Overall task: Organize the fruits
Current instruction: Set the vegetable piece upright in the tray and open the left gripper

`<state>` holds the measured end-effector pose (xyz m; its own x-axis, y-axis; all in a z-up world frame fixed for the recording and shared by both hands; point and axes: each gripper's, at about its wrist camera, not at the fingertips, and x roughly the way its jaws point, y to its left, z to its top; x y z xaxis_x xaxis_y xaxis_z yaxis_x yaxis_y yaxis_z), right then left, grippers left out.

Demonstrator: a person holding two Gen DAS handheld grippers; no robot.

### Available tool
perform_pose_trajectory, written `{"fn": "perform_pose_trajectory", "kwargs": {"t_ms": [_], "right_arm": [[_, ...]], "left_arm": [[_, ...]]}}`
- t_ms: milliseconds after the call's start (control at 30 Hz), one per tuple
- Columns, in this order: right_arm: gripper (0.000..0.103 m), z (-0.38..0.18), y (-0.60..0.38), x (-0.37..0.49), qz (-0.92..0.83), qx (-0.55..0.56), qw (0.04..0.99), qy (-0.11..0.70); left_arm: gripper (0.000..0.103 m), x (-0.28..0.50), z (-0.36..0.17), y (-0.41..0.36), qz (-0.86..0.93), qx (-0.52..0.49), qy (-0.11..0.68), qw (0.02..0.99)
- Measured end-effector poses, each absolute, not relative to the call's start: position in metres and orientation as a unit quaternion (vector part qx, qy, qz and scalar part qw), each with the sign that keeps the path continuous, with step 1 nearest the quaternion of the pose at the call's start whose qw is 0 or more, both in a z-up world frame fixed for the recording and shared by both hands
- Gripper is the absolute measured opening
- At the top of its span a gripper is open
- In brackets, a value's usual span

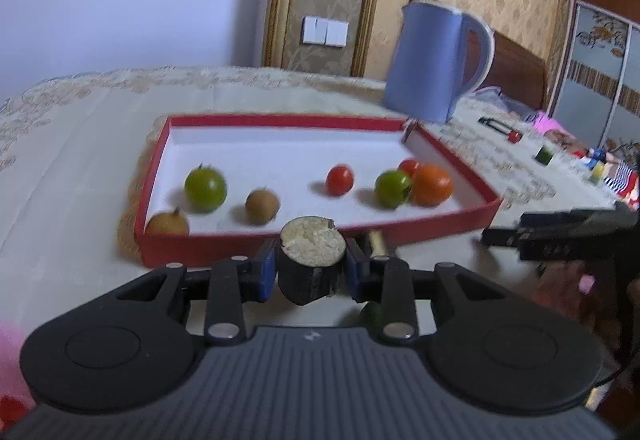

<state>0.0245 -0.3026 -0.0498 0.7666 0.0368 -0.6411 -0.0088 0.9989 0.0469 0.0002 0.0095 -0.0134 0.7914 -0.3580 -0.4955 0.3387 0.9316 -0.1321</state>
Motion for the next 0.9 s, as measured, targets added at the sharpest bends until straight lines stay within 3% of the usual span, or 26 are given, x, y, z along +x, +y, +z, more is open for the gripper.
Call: {"fn": "perform_pose_trajectory", "kwargs": {"t_ms": [333, 900], "right_arm": [[0.079, -0.050, -0.303, 0.025, 0.013, 0.022, 0.940, 0.341], [0.079, -0.050, -0.305, 0.024, 0.015, 0.030, 0.940, 0.339]], "left_arm": [[0.031, 0.041, 0.010, -0.004, -0.185, -0.037, 0.251, 0.949], [0.032, 0.108, -0.024, -0.023, -0.151, -0.024, 0.303, 0.941]]}}
